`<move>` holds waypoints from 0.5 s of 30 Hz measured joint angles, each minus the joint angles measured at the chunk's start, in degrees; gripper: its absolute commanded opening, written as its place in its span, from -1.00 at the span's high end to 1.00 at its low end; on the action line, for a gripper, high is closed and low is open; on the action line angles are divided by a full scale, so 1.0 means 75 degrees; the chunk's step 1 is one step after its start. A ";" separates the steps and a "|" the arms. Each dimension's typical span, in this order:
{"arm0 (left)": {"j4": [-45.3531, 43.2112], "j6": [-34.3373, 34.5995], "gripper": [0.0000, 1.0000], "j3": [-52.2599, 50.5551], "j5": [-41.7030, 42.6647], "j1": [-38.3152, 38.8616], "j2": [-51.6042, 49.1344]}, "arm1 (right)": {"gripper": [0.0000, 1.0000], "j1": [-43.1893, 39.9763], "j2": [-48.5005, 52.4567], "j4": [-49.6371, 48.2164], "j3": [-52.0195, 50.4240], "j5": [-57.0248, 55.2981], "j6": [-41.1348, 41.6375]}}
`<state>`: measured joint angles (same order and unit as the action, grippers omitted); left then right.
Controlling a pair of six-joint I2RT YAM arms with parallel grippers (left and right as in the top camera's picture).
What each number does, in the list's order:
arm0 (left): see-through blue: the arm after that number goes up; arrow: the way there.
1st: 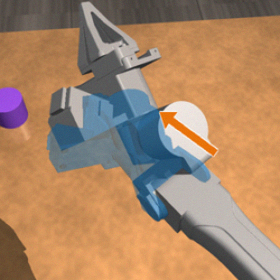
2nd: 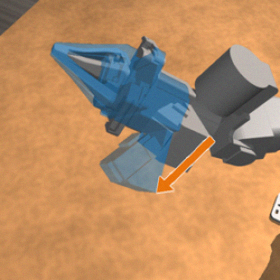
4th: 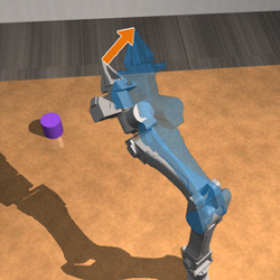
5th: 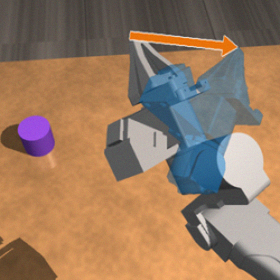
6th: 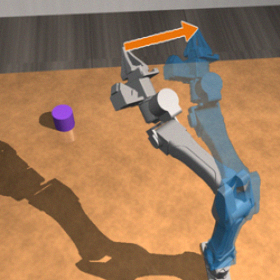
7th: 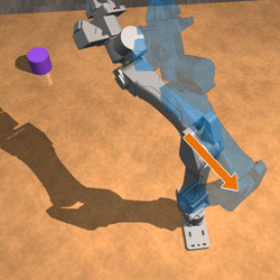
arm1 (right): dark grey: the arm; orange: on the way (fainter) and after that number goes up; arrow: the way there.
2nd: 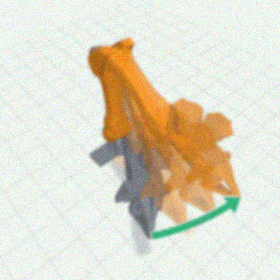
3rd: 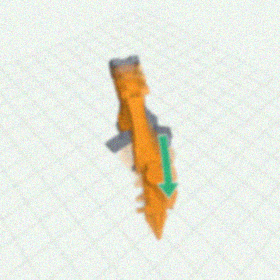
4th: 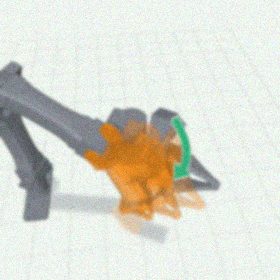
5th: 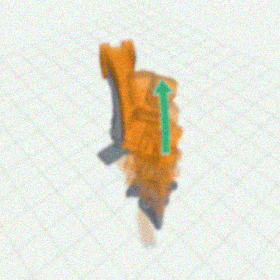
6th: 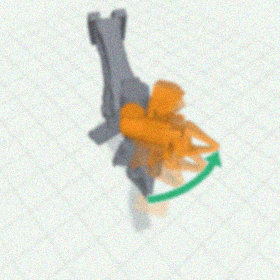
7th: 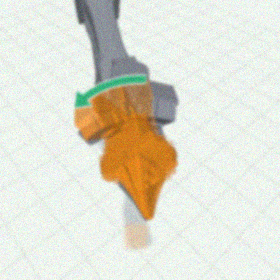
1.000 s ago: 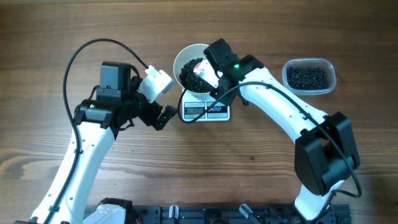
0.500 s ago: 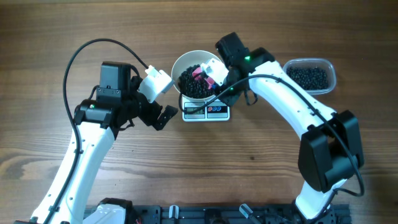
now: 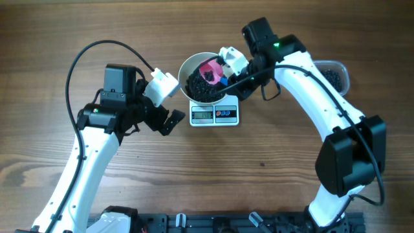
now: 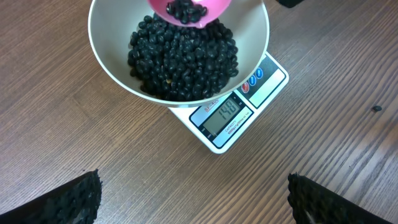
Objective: Scoop item into bowl and weigh 150g on scale
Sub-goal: 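Dip the scoop into the bowl to remove excess beans, then lift the scoop out of the bowl with the right gripper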
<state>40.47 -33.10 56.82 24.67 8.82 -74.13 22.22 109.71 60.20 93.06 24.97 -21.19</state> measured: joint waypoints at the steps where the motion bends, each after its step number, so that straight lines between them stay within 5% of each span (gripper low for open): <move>1: 0.0000 0.0000 -1.00 0.0000 0.0000 0.0000 0.0000 | 0.91 -0.0017 0.0000 0.0029 0.0017 0.0085 0.0017; 15: 0.0000 0.0000 -1.00 0.0000 0.0000 0.0000 0.0000 | 0.91 -0.0609 0.0000 0.0344 0.0020 0.1300 0.0189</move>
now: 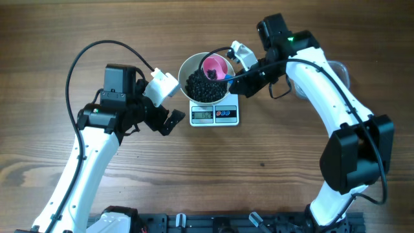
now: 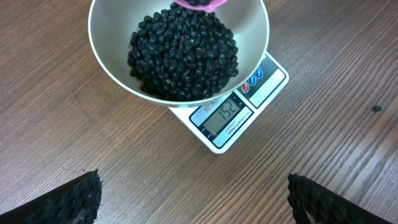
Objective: Scoop item into bowl and weigh 150g on scale
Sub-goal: 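Lift the scoop out of the bowl with the right gripper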
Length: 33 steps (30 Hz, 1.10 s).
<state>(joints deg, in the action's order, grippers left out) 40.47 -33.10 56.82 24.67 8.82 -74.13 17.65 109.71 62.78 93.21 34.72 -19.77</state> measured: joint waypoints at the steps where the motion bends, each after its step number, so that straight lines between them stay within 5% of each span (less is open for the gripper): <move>1: 0.0000 0.0000 -1.00 0.0000 0.0000 0.0000 0.0000 | 0.91 -0.0012 0.0000 -0.0003 0.0000 0.0023 0.0006; 24: 0.0000 0.0000 -1.00 0.0000 0.0000 0.0000 0.0000 | 0.91 -0.0055 -0.0006 -0.0023 0.0000 0.0169 0.0061; 33: 0.0000 -0.0003 -1.00 0.0000 0.0000 0.0000 0.0000 | 0.91 -0.1259 -0.0137 0.0338 0.0000 0.1087 0.0061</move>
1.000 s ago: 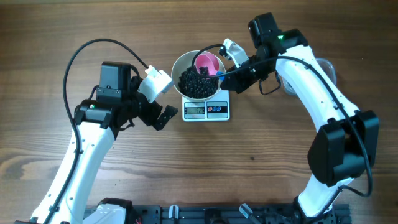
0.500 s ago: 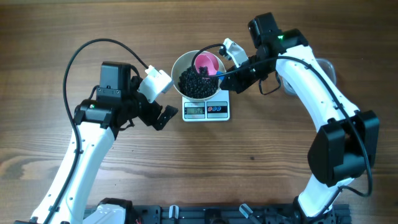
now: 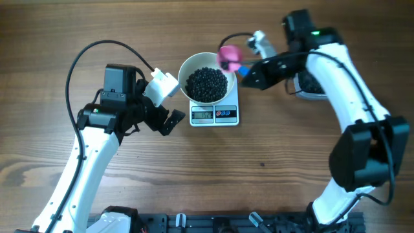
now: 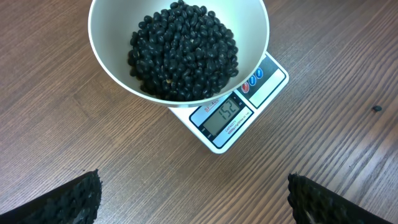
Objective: Scoop item into bowl and weigh 150g on scale
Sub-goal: 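Lift the scoop out of the bowl with the right gripper, then carry the pink scoop right and tip beans into the tub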
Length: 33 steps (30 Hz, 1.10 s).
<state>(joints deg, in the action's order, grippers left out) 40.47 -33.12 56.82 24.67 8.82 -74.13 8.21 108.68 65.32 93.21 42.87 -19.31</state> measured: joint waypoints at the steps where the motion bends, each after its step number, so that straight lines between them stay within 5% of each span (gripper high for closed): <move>1: 0.0000 0.0003 -1.00 0.0000 0.0000 0.0000 0.0000 | 0.92 -0.0236 -0.0093 0.0079 0.0000 0.0050 0.0000; 17: 0.0000 0.0003 -1.00 0.0000 0.0000 0.0000 -0.0003 | 0.92 -0.3867 -0.1472 0.1722 0.0073 -0.0752 -0.0810; 25: 0.0000 0.0003 -1.00 0.0000 0.0000 0.0000 -0.0003 | 0.92 -0.3861 -0.1472 0.1577 0.0073 -0.3276 -0.0519; 33: 0.0000 0.0000 -1.00 0.0000 0.0000 0.0000 0.0000 | 0.92 -0.2687 -0.1472 0.1437 -0.0006 -0.5709 -0.0189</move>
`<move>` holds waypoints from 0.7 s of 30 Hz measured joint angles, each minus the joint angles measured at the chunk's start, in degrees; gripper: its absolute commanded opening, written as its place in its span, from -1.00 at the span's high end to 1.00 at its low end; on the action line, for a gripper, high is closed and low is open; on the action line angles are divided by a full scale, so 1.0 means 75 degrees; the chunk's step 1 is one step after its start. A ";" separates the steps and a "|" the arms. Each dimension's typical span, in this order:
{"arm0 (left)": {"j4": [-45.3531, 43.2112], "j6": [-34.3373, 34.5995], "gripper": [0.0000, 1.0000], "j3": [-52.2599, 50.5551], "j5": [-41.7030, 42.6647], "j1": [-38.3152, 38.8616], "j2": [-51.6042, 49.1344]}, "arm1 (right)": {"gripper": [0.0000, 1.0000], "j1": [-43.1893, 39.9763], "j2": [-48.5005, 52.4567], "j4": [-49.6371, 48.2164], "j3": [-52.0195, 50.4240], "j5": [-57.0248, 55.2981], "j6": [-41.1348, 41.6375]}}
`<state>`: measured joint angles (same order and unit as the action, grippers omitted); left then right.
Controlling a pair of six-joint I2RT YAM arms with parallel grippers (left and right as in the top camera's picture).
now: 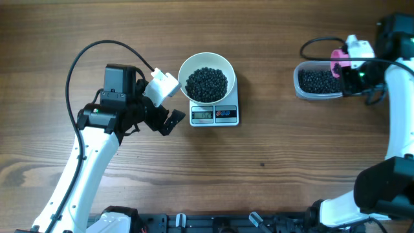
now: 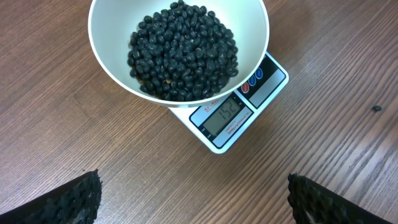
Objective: Scoop item into bowl and weigh 150g on scale
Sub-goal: 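Carry the pink scoop right and tip beans into the tub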
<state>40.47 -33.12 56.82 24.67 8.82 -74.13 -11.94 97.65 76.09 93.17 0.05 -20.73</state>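
Observation:
A white bowl (image 1: 184, 70) heaped with black beans (image 2: 181, 51) stands on a small white scale (image 1: 215, 114); the scale's display (image 2: 227, 111) reads 152. My left gripper (image 2: 193, 205) hangs open just left of the scale, low over bare wood, with both fingers (image 2: 69, 200) wide apart. At the far right my right gripper (image 1: 350, 66) is shut on a pink scoop (image 1: 337, 58), which hovers over the right end of a clear tub of beans (image 1: 315, 81).
One stray bean (image 2: 375, 109) lies on the wood to the right of the scale. A black cable (image 1: 97, 52) loops over the table behind the left arm. The table's front edge carries a black rail (image 1: 213, 223).
My right gripper has gone with the pink scoop from beside the bowl's right rim to above the bean tub at the far right. The scale still shows 152. The left arm has not moved.
The scoop was tipped over the bowl with beans in it and the scale read about 148. Then the scoop was at the bowl's far rim and the reading was 152. It was later outside the rim, and is now over the tub.

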 measured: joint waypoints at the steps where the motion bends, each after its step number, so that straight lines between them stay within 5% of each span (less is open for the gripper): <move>1: 0.0003 0.0003 -1.00 0.0000 0.0000 0.0000 0.0000 | 0.91 0.0178 0.0000 -0.0006 -0.0041 -0.0283 0.0041; 12: 0.0000 0.0003 -1.00 0.0000 0.0000 0.0000 0.0000 | 0.91 0.1352 0.0006 -0.0067 -0.0621 -0.2605 0.0615; 21: 0.0000 0.0003 -1.00 0.0000 0.0000 0.0000 0.0000 | 0.91 0.1381 0.0009 -0.0268 -0.0530 -0.1909 0.0527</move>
<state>40.47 -33.10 56.82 24.67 8.82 -74.13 -1.58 97.71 74.08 89.19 -14.26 -16.78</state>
